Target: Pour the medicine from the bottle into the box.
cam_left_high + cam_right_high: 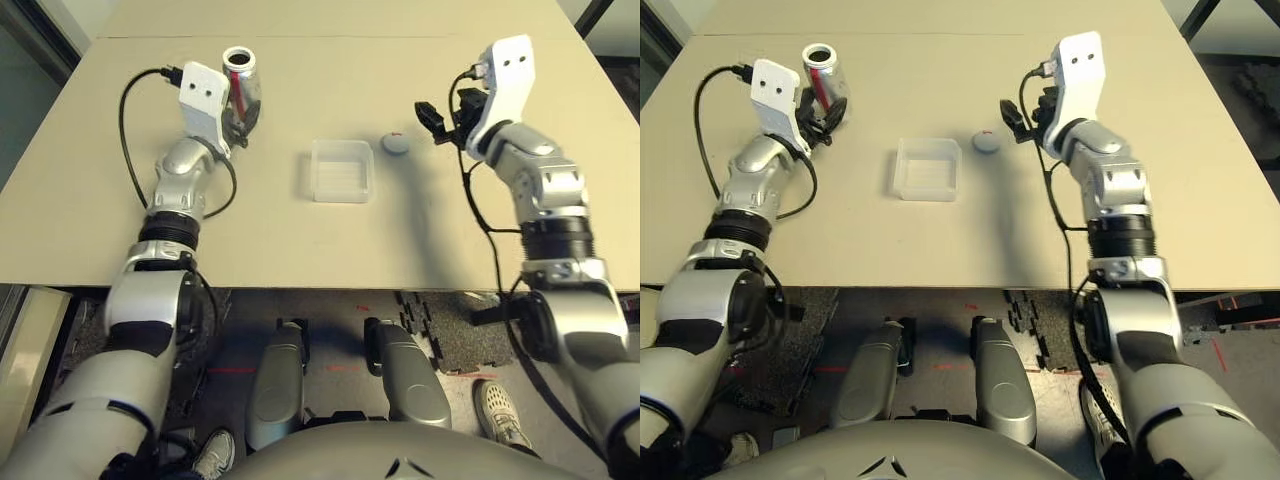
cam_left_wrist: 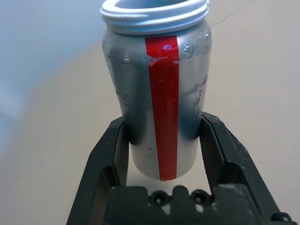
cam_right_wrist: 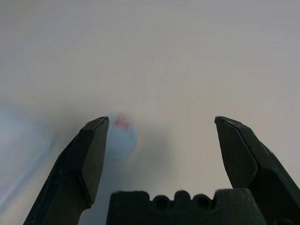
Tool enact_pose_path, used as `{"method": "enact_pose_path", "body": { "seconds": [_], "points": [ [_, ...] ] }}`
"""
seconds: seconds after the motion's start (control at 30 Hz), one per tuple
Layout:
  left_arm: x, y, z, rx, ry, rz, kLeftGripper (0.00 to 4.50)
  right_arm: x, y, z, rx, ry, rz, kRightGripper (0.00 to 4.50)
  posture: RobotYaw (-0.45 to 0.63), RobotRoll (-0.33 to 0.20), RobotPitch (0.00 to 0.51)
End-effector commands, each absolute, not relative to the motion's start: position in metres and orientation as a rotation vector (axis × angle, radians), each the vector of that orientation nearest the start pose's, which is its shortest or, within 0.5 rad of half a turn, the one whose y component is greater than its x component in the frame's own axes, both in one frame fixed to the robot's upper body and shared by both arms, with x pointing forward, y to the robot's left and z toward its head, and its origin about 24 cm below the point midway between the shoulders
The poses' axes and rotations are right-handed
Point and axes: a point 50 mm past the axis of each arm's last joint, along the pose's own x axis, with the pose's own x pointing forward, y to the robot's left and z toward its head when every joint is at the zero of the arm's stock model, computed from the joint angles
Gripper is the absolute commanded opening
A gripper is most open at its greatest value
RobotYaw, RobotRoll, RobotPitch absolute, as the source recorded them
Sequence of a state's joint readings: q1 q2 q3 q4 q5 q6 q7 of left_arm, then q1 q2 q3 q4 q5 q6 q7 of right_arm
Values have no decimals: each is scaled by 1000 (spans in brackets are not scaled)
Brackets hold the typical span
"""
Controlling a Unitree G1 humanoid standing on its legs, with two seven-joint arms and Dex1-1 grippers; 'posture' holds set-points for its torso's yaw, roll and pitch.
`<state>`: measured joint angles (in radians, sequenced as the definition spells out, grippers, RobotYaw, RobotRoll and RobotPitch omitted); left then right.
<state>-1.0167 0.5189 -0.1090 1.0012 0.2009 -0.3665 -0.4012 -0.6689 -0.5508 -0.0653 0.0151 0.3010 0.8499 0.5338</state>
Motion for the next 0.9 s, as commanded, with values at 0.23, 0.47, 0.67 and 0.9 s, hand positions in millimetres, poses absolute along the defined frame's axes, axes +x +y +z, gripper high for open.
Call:
{"method": "enact_pose_path", "body": {
  "seconds": [0.23,0.47,0.67,0.9],
  "points": [
    [395,157,230,1863,-421,-740,2355,279,-171,174,-310,465,907,4500,87,0,170],
    [400,126,245,2299,-567,-795,2355,289,-148,163,-294,430,933,4500,101,0,156],
    [402,119,236,2339,-623,-811,2355,299,-142,164,-297,390,915,4500,84,0,158],
    [404,121,230,2281,-584,-817,2355,301,-141,164,-294,377,912,4500,82,0,162]
  ]
}}
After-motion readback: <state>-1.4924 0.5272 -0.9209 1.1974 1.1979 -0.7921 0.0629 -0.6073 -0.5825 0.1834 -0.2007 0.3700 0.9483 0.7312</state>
